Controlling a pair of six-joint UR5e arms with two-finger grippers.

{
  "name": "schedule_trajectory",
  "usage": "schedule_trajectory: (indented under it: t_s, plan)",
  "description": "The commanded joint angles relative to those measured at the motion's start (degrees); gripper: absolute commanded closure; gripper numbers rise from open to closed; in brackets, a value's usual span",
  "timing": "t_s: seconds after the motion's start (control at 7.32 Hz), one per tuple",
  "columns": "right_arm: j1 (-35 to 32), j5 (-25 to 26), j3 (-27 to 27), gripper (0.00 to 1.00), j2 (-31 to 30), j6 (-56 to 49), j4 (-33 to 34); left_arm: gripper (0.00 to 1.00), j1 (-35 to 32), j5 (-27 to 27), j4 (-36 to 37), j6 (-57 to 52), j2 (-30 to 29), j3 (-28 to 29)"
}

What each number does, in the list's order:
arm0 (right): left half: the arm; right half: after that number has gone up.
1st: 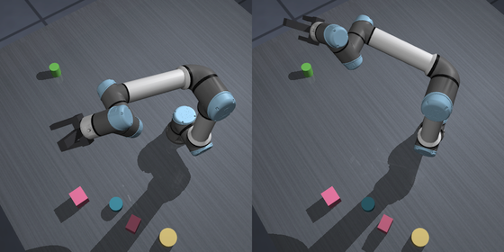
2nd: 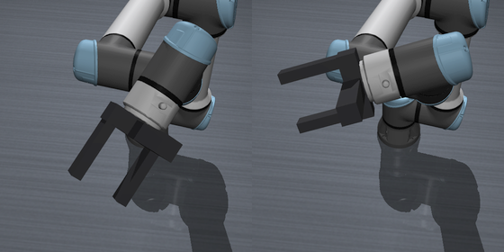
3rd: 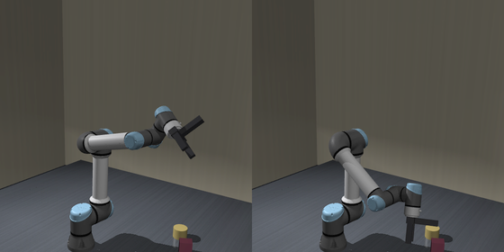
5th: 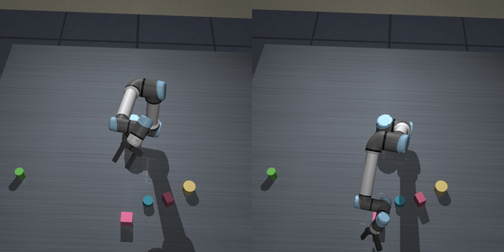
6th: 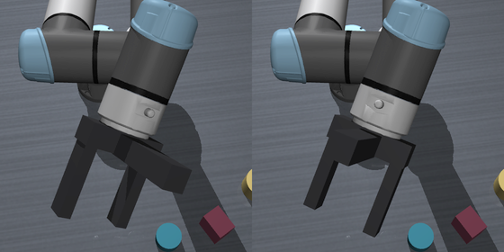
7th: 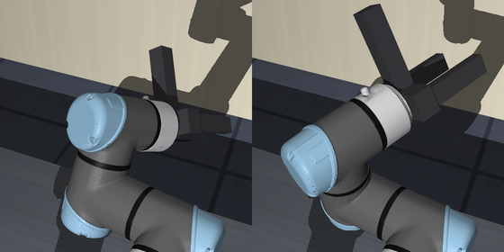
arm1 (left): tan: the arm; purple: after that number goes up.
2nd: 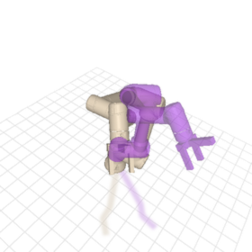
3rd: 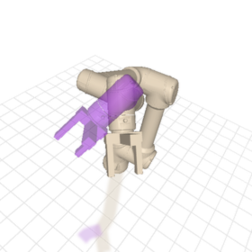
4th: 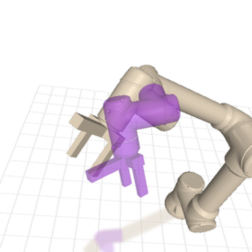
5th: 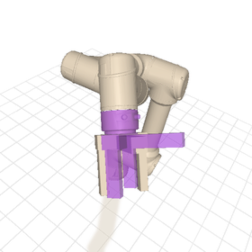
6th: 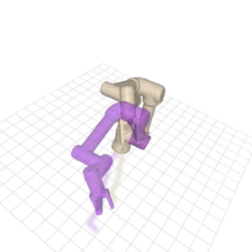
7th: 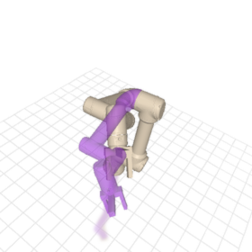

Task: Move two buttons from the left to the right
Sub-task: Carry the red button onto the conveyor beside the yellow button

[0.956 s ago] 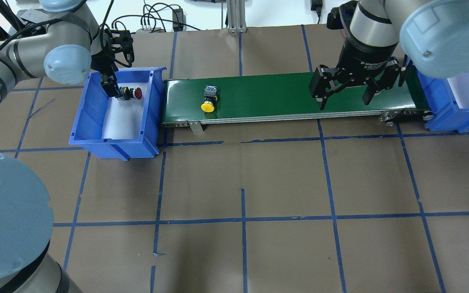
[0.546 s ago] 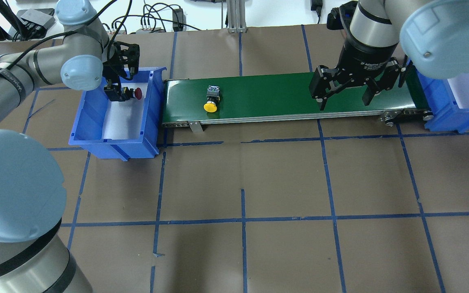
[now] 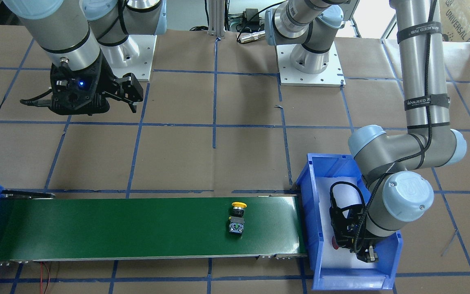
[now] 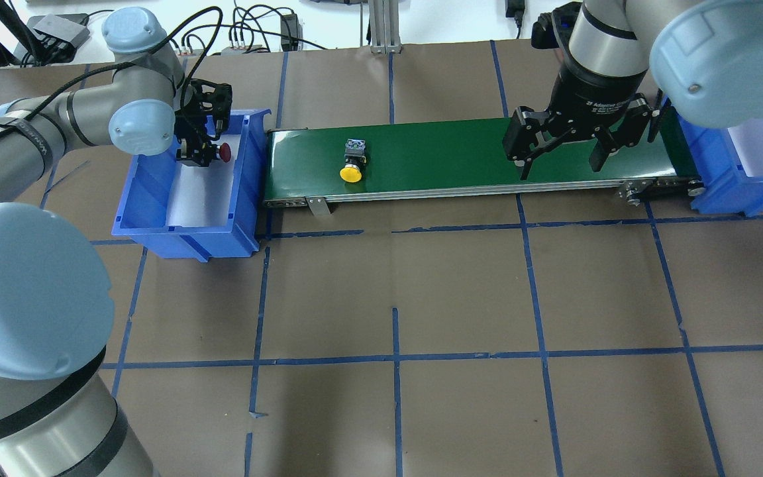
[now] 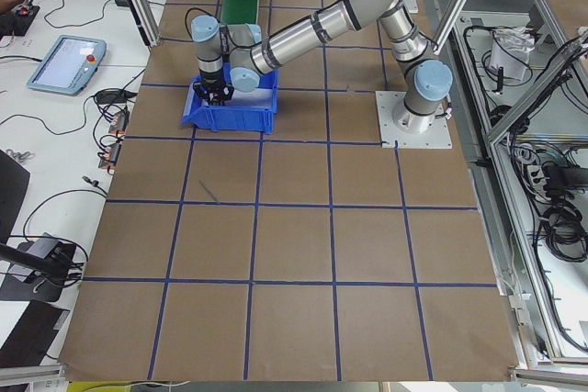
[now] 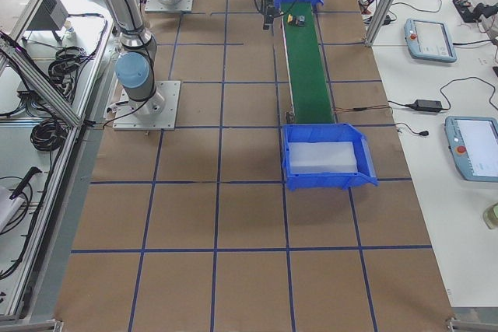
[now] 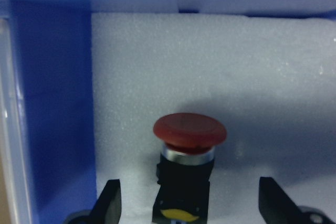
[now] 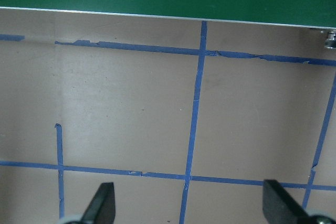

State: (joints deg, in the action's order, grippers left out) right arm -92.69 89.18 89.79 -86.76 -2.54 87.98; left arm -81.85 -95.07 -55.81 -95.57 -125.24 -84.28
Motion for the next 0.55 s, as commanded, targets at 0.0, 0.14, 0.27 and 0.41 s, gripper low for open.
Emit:
schedule_trajectory:
  t_s: [0.0, 0.14, 0.27, 0.41]
  plan:
    - [0.1, -0.1, 0.0, 0.0, 0.0, 0.0, 0.0, 0.83, -0.2, -0.9, -1.8, 12.9, 5.7, 0.0]
    - [0.0, -0.1, 0.0, 0.0, 0.0, 0.0, 0.0, 0.83, -0.5, -0.9, -5.2, 22.8, 9.3, 0.7]
    - [0.1, 0.0, 0.0, 0.0, 0.0, -0.1, 0.0, 0.83, -1.1, -0.8, -8.8, 32.0, 12.4, 0.5]
    - [0.1, -0.1, 0.0, 0.0, 0.0, 0.0, 0.1, 0.83, -1.4, -0.1, -11.4, 45.4, 14.1, 0.5]
